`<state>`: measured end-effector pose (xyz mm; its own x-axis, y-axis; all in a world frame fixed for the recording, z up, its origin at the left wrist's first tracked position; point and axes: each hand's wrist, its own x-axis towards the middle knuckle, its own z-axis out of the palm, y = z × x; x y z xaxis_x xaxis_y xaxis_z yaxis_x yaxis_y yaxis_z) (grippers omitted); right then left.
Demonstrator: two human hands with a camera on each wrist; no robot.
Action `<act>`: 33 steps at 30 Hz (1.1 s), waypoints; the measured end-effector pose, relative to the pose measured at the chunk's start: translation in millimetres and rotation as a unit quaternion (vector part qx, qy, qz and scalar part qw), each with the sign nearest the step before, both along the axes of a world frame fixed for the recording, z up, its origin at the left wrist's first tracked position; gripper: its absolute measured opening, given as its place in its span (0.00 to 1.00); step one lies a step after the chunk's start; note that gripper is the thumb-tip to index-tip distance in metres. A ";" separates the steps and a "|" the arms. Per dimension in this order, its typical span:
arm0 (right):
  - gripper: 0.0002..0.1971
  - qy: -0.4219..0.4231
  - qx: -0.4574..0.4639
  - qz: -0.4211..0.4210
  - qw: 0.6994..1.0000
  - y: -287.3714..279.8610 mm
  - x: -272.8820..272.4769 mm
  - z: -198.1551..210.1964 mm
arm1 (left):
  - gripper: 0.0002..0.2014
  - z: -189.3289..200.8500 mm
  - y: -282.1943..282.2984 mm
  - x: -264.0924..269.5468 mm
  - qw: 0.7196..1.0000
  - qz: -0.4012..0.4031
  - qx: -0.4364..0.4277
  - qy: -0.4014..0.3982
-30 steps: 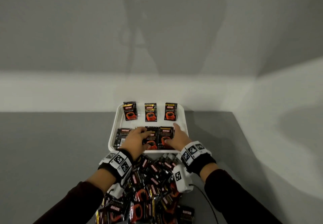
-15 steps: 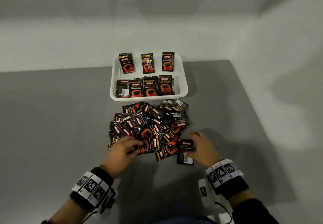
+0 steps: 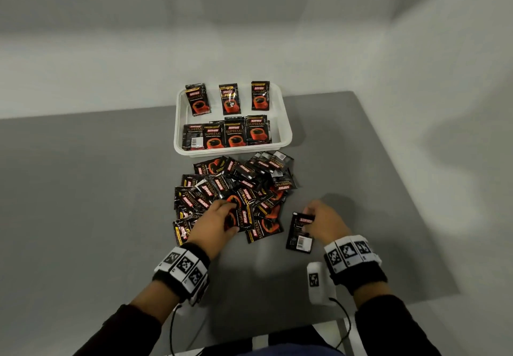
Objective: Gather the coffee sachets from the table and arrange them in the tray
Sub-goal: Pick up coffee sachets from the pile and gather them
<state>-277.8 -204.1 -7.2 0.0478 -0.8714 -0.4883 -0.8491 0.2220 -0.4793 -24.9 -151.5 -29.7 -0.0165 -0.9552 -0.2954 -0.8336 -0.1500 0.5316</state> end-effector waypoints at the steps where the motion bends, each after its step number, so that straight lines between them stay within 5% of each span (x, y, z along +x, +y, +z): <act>1: 0.14 -0.022 -0.005 -0.014 1.000 0.1 -3.9 0.9 | 0.29 -0.6 -1.8 -0.9 1.000 -0.003 0.000 -0.019; 10: 0.16 -0.302 -0.002 -0.120 0.946 -1.7 -8.4 19.2 | 0.20 -5.2 1.0 -7.4 0.994 -0.060 0.015 -0.094; 19: 0.16 -0.322 -0.008 -0.130 0.938 -6.8 9.9 24.1 | 0.33 0.0 7.7 -19.0 0.991 -0.044 0.026 -0.125; 24: 0.20 -0.352 0.066 -0.149 0.922 -19.9 36.0 22.1 | 0.20 2.2 23.0 -16.5 0.993 -0.089 0.010 -0.071; 28: 0.23 -0.363 0.112 -0.173 0.909 -29.5 73.2 9.1 | 0.12 8.6 50.9 10.4 0.998 -0.018 0.019 0.064; 33: 0.34 -0.245 0.026 -0.169 0.954 -25.3 113.7 -14.0 | 0.12 19.9 69.2 60.9 0.978 0.171 0.009 0.116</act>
